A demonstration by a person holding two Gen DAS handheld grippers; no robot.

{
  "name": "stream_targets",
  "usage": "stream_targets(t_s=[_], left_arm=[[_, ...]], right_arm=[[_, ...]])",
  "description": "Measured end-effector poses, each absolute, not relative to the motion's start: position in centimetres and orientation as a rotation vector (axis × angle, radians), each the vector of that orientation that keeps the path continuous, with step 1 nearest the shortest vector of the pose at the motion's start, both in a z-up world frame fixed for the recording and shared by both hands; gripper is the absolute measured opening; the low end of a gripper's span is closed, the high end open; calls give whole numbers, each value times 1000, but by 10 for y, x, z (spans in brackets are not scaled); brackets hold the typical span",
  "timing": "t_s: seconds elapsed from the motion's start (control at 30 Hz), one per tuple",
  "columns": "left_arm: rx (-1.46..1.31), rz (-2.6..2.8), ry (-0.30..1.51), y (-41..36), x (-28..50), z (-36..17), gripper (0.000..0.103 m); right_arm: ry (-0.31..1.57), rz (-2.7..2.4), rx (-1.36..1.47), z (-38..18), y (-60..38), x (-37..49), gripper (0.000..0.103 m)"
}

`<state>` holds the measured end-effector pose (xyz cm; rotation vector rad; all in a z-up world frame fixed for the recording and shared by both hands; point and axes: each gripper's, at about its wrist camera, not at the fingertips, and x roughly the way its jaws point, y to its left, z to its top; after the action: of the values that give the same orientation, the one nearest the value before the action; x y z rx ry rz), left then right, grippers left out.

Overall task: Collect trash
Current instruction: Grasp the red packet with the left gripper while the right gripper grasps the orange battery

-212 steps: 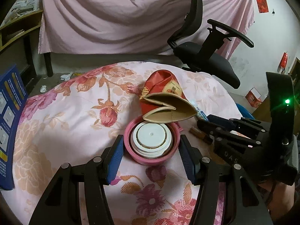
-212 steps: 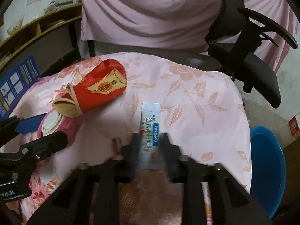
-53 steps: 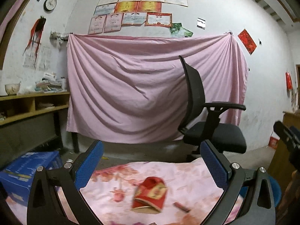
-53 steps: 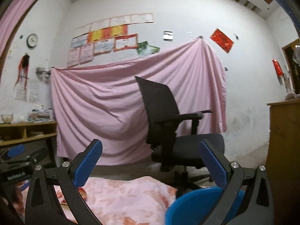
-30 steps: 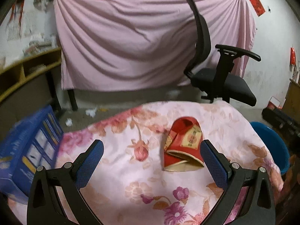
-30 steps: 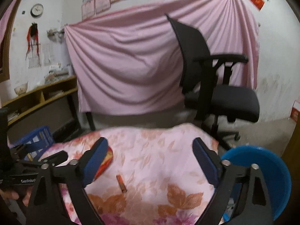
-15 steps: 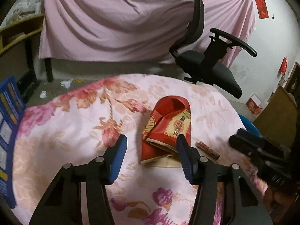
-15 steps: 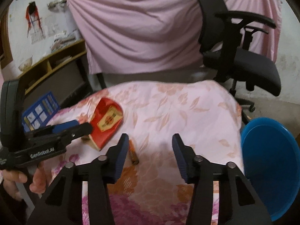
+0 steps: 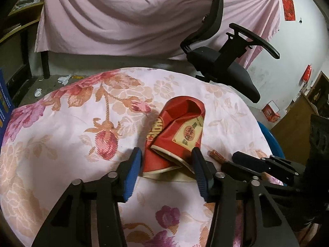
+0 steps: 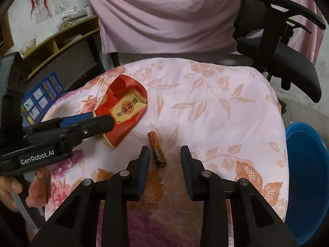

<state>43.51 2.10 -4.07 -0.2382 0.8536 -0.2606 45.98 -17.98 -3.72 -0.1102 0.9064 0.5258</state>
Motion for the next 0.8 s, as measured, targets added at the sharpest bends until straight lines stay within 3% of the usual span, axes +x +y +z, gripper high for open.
stream_targets(t_s=[0.27,0.4,0.6,0.7,0.77,0.8], left_arm=[[-244,-244,845,19,432,-42,35],[-260,-235,840,19,432,-41,33],[-274,-240,810,18,428,-37,27],[-279,-239,781,18,424,-33,23],[-286,-242,754,18,420,-29,12],[-292,-245,738,19,419,-26,12]], right_arm=[[906,510,-140,-38,-175,459,29],[907,512,-138,-38,-175,458,13],[901,512,-151,-38,-174,458,8],[892,505,-162,-38,-173,456,8],[885,501,-158,-37,-175,456,8],[881,497,-151,-36,-176,456,8]])
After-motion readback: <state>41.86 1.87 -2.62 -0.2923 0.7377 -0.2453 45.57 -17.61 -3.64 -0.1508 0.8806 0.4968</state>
